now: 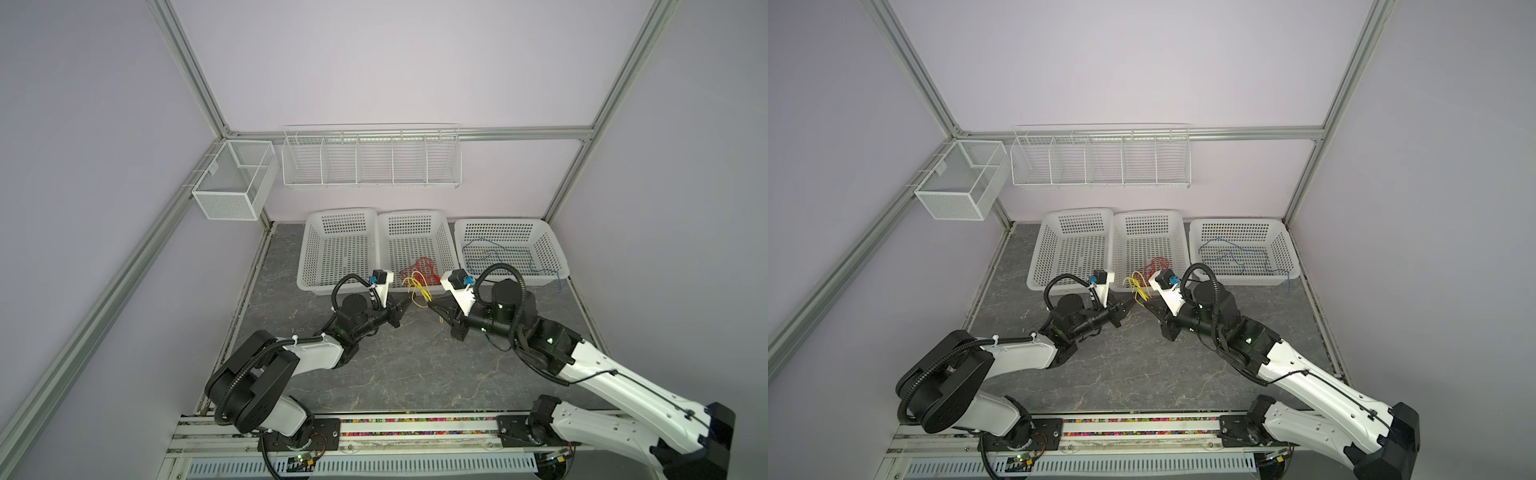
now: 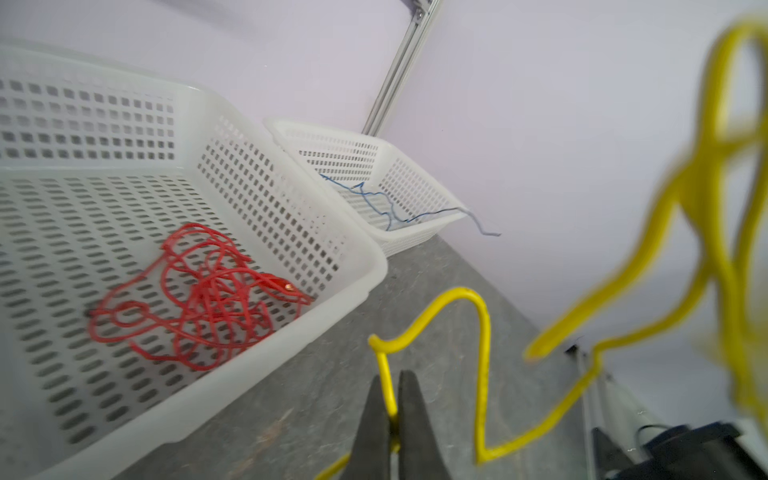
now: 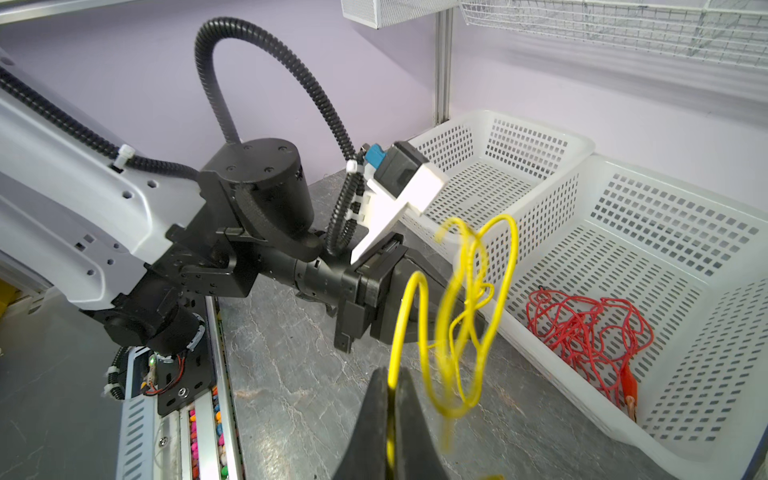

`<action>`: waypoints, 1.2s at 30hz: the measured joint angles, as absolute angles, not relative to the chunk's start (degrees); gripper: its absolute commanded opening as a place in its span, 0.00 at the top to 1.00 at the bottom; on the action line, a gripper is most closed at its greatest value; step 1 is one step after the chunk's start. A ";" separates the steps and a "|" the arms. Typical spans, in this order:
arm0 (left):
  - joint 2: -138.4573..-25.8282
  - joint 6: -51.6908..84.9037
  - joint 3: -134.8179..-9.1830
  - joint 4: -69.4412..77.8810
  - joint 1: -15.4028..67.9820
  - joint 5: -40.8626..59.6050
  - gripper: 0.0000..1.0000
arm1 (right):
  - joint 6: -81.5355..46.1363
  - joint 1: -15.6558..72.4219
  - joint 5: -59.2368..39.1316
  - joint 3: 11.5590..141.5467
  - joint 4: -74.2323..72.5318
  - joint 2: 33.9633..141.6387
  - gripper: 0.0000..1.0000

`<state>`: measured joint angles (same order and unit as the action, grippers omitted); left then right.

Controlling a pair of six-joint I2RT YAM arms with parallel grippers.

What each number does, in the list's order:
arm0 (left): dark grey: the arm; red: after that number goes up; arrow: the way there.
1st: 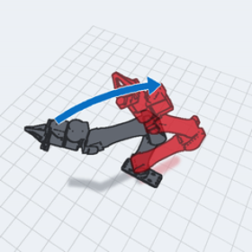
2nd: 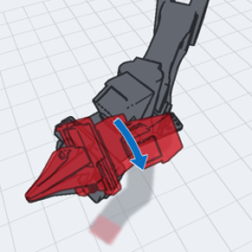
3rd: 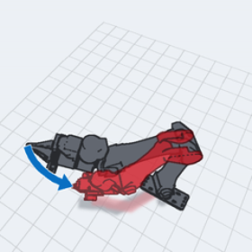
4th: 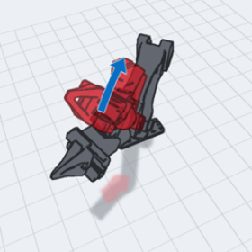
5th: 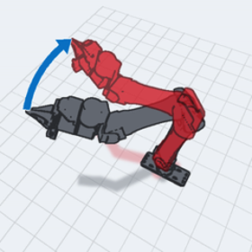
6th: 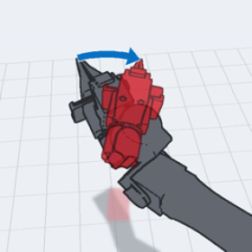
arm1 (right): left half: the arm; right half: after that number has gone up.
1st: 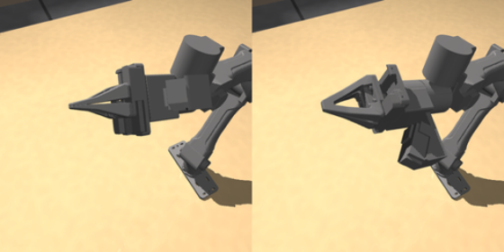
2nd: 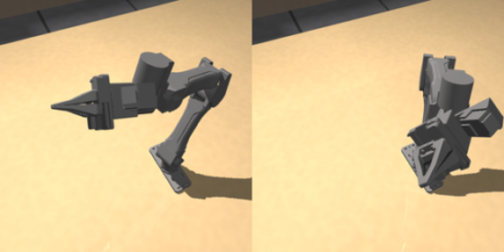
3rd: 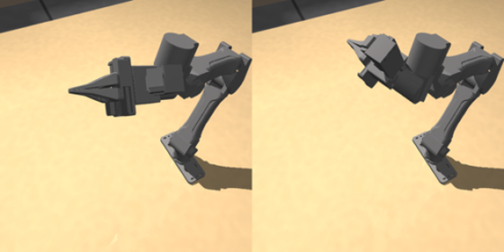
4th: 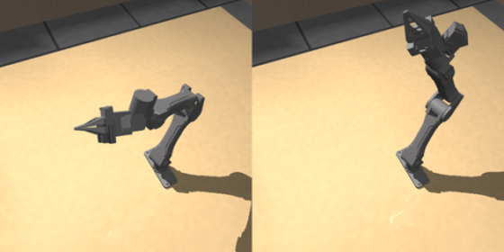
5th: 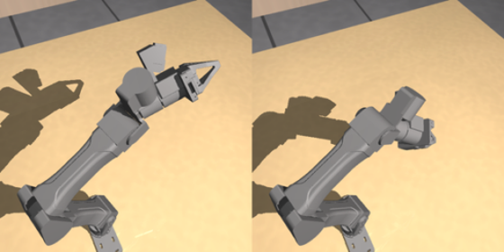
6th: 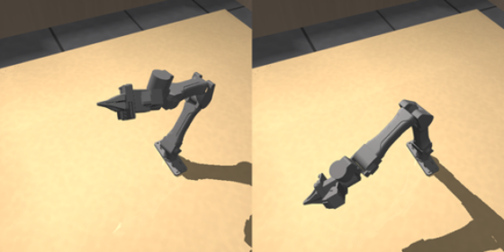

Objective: Untangle the cables
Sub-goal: 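Lift the yellow wire with the right gripper while the left gripper approaches, then grasp a hanging strand of the yellow wire with the left gripper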

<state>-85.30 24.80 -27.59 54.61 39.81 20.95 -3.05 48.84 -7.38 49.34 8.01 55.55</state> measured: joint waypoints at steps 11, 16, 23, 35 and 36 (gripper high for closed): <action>-80.97 22.98 -27.79 44.77 39.81 16.64 1.00 | -6.35 48.42 9.32 49.06 10.28 55.68 0.94; -75.11 19.94 -28.77 31.83 39.81 9.82 1.00 | -10.04 45.17 18.65 48.38 12.45 55.72 0.94; -67.22 17.67 -28.64 19.79 39.83 -0.10 1.00 | -13.26 41.12 26.35 46.89 16.80 55.70 0.94; -57.56 15.05 -27.83 6.39 40.07 -14.90 1.00 | -15.29 31.35 29.69 44.18 22.09 51.33 0.94; -57.28 14.68 -27.83 5.82 40.16 -15.44 1.00 | -15.29 31.00 29.45 44.18 22.11 50.94 0.94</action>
<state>-57.28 14.68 -27.83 5.82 40.16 -15.44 -15.29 31.00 29.45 44.18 22.11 50.94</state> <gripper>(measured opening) 0.047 0.064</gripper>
